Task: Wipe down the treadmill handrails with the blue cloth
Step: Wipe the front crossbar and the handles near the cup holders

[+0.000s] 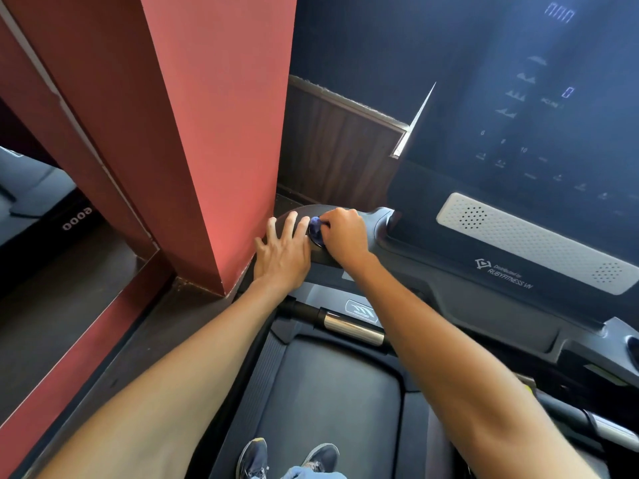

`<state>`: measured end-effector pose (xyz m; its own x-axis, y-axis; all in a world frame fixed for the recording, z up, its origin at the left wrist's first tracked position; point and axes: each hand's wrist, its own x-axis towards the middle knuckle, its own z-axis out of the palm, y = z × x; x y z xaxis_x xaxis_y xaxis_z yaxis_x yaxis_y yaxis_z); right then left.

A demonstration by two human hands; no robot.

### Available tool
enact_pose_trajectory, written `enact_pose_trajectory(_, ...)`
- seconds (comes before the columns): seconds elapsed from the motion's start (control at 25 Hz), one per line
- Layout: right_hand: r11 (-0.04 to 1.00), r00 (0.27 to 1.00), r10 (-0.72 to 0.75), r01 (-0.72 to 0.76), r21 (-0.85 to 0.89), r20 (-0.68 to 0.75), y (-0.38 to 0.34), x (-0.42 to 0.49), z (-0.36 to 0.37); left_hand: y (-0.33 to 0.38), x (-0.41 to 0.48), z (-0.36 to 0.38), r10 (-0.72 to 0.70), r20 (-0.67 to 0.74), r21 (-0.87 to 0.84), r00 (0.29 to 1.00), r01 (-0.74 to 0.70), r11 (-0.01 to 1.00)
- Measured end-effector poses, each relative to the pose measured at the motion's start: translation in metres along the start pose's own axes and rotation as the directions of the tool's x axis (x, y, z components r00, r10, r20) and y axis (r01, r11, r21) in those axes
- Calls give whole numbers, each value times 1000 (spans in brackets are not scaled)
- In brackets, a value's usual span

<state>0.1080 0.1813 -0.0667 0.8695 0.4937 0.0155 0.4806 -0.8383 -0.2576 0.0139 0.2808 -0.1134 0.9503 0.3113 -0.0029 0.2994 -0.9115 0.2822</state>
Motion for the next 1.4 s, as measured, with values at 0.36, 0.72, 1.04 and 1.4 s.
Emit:
enact_pose_trajectory(0.36,928,967,-131,198,-317,220,1,1,-47,0,-2,-5,19,-3,15,1000,-19,1000)
enact_pose_trajectory(0.72,963,993,110,-115,246,35,-14,-18,-11,2,1,-2,-3,27,-44,1000,4,999)
enact_pose_trajectory(1.04,922,931,-184,275,-273,316,-12,-24,-42,-4,2,4,5,-20,-31,1000,-6,1000)
enact_pose_trajectory(1.4,961,993,-31,-3,277,117,-6,-27,-19,1,3,1,-4,20,-10,1000,4,1000)
